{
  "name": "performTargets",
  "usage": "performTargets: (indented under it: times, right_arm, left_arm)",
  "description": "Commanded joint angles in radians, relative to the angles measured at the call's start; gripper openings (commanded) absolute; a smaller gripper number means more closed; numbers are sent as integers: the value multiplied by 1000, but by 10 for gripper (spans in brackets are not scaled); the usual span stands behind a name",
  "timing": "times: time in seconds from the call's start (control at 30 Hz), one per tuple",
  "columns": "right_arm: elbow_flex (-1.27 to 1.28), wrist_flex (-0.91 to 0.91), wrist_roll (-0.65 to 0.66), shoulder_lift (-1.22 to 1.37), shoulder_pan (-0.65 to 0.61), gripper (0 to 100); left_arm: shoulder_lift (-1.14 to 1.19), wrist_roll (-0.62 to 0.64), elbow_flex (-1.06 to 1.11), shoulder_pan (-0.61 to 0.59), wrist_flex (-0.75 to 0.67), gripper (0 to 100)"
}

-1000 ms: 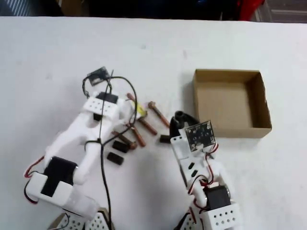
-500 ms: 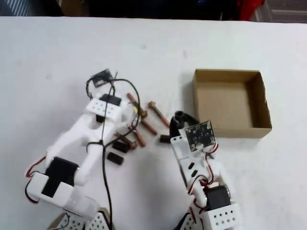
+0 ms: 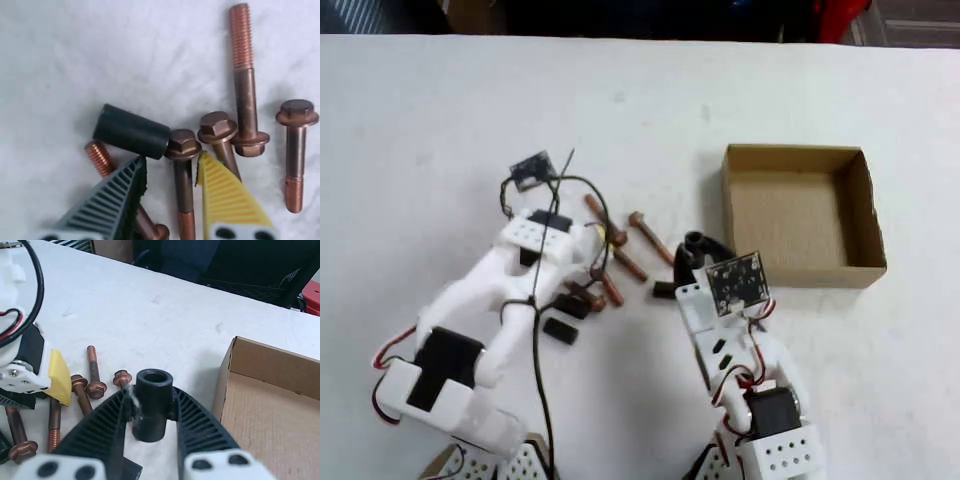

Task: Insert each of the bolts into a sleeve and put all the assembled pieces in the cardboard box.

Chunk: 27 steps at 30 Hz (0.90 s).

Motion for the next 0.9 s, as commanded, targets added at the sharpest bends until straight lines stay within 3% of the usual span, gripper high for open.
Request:
performTargets:
  times: [0.0, 0.1, 0.2, 0.33, 0.67, 0.77, 0.87]
  right_arm:
    - [9, 2, -5, -18, 12, 17]
    - [9, 2, -3, -18, 12, 17]
    - [9, 2, -3, -18, 12, 17]
    - [9, 2, -3, -18, 12, 17]
    - [9, 2, -3, -18, 12, 17]
    - [9, 2, -3, -18, 12, 17]
    - [9, 4, 0, -18, 12, 17]
  left_arm:
    - [-4, 8, -8, 12, -26, 187]
    - [-4, 8, -9, 12, -26, 148]
    - [-4, 8, -9, 12, -26, 15]
    - [-4, 8, -9, 13, -26, 72]
    - [-4, -5, -8, 13, -84, 75]
    - [-4, -123, -9, 13, -123, 75]
    - [-4, -319, -8, 13, -137, 75]
